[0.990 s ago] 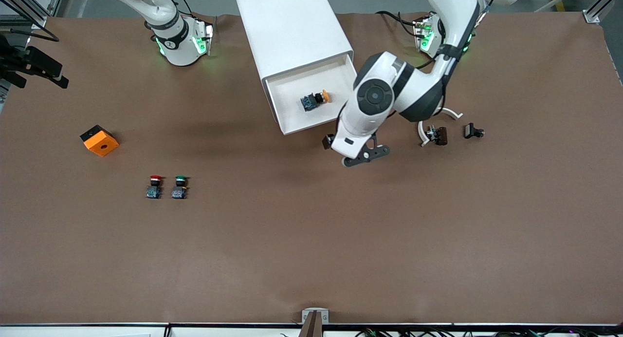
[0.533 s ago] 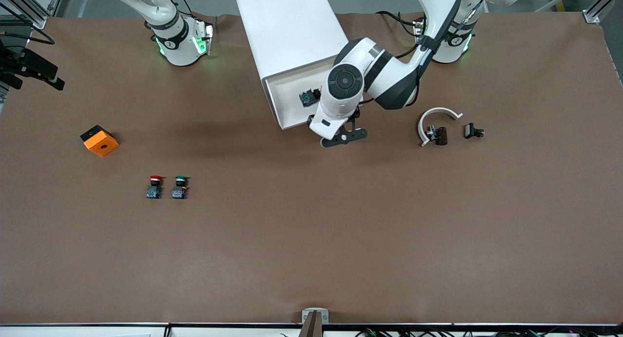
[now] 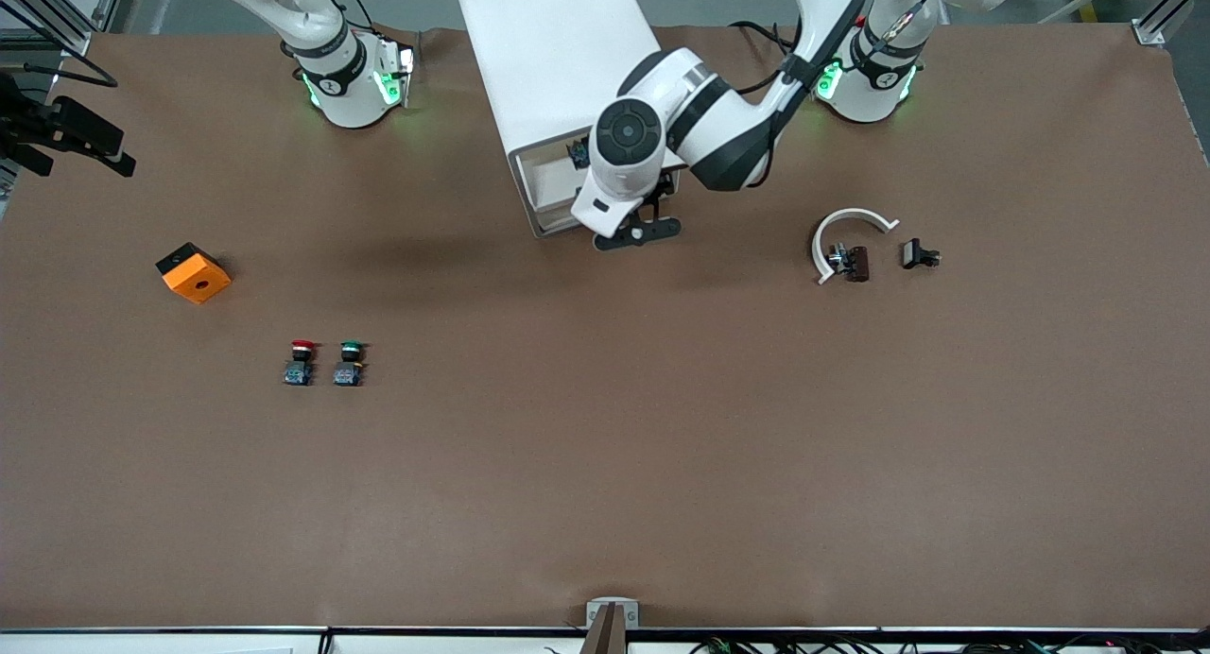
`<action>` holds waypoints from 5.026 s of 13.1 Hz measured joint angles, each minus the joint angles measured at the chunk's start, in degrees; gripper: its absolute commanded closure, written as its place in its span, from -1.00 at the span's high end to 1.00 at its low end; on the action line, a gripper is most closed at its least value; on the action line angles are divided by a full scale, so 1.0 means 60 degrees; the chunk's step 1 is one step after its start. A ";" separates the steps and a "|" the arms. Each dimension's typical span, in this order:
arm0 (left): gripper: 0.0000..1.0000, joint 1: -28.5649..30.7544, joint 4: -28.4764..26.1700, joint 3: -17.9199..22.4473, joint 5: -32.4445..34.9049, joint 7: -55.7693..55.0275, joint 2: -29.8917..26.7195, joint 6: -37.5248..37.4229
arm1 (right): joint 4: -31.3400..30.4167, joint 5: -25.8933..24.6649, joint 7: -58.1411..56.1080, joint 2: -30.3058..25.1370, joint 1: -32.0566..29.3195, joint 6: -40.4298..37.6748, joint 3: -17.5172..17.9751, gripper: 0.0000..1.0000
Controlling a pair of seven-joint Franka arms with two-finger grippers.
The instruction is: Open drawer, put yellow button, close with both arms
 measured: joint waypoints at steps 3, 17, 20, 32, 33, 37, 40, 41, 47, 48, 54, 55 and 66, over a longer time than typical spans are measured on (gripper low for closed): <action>1.00 -0.0005 0.0000 -0.0403 0.0000 -0.0122 0.0010 -0.0164 | 0.0002 0.0000 0.0000 0.0010 0.0006 0.0001 0.0005 1.00; 1.00 -0.0021 0.0006 -0.0667 0.0000 -0.0534 0.0097 -0.0178 | 0.0165 -0.0010 0.0000 0.0034 0.0007 0.0011 0.0005 1.00; 1.00 -0.0037 0.0007 -0.0694 0.0001 -0.0656 0.0097 -0.0178 | 0.0232 -0.0024 0.0000 0.0036 0.0007 0.0011 0.0005 1.00; 1.00 0.2871 0.1359 -0.0516 0.1570 -0.0675 0.0060 -0.0352 | 0.0240 -0.0025 0.0000 0.0047 0.0019 0.0010 0.0011 1.00; 1.00 0.3283 0.1546 -0.0513 0.1659 -0.0672 0.0031 -0.0355 | 0.0240 -0.0025 0.0000 0.0048 0.0021 0.0008 0.0012 1.00; 1.00 0.4831 0.1904 -0.0506 0.2123 -0.0660 -0.0411 -0.0541 | 0.0242 -0.0025 -0.0002 0.0049 0.0028 0.0007 0.0015 1.00; 1.00 0.5914 0.1929 -0.0499 0.2219 -0.0321 -0.0811 -0.0599 | 0.0243 -0.0025 -0.0002 0.0050 0.0055 0.0007 0.0023 1.00; 1.00 0.6265 0.1952 -0.0501 0.2222 -0.0062 -0.0880 -0.0600 | 0.0243 -0.0025 -0.0002 0.0050 0.0064 0.0007 0.0024 1.00; 1.00 0.7605 0.2199 -0.0499 0.2452 0.2089 -0.1212 -0.0825 | 0.0243 -0.0025 -0.0002 0.0067 0.0146 0.0007 0.0026 1.00; 1.00 0.7757 0.2218 -0.0501 0.2463 0.2567 -0.1356 -0.0971 | 0.0243 -0.0025 -0.0003 0.0068 0.0147 0.0007 0.0025 1.00; 1.00 0.8629 0.2249 -0.0501 0.2472 0.5328 -0.2346 -0.2403 | 0.0244 -0.0025 -0.0003 0.0070 0.0155 0.0006 0.0025 1.00; 1.00 0.8704 0.2248 -0.0501 0.2472 0.5669 -0.2508 -0.2651 | 0.0244 -0.0025 -0.0003 0.0071 0.0169 0.0006 0.0026 1.00; 1.00 0.8978 0.1571 0.0080 0.2473 0.8377 -0.4166 -0.3991 | 0.0244 -0.0025 -0.0003 0.0097 0.0214 0.0005 0.0026 1.00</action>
